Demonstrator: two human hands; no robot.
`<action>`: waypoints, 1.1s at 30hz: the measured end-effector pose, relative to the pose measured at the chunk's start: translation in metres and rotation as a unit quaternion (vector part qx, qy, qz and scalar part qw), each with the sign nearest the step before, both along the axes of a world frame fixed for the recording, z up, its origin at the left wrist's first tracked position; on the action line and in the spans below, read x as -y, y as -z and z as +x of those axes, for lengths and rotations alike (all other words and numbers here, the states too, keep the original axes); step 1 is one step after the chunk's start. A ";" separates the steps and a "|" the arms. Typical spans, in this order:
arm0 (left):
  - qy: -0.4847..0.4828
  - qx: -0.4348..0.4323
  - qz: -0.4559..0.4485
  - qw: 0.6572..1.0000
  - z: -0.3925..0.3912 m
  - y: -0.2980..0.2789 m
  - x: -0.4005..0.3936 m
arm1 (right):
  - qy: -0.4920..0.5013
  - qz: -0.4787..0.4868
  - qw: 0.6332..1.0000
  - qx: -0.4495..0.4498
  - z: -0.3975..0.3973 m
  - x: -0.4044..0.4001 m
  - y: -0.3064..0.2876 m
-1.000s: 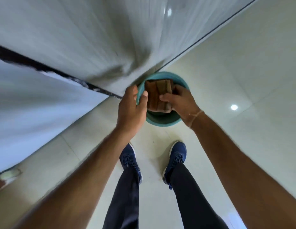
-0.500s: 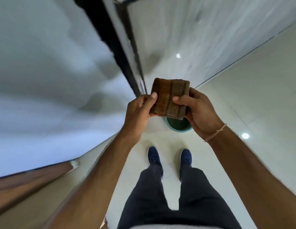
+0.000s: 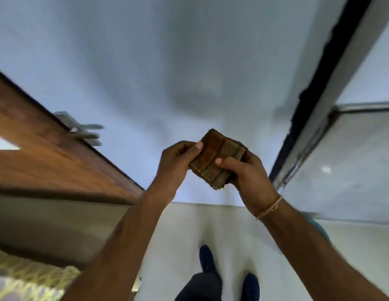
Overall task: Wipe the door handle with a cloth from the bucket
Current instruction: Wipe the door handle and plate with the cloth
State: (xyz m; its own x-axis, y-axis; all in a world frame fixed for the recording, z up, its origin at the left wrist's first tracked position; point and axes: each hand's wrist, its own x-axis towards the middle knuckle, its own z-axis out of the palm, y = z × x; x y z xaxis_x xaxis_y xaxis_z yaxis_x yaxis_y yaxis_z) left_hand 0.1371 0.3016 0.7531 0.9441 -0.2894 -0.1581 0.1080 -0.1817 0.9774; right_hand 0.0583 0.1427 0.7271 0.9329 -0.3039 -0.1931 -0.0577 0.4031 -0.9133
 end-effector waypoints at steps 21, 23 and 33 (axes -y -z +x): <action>-0.209 0.141 0.131 0.959 0.219 0.009 -0.352 | 0.031 -0.620 0.766 0.168 0.300 -0.346 0.016; -0.203 0.147 0.149 0.956 0.230 0.014 -0.364 | 0.029 -0.707 0.671 0.221 0.320 -0.359 0.033; -0.188 0.245 0.305 0.901 0.254 0.060 -0.403 | -0.032 -0.796 0.558 0.233 0.336 -0.392 0.074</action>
State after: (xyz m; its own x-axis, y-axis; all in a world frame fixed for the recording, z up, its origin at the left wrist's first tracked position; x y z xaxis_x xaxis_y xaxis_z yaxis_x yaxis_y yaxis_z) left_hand 0.3906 0.7047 0.6935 0.9570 0.0643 0.2829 -0.1438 -0.7418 0.6551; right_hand 0.3939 0.5351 0.6533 0.7878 0.2930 0.5418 0.3682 -0.9291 -0.0329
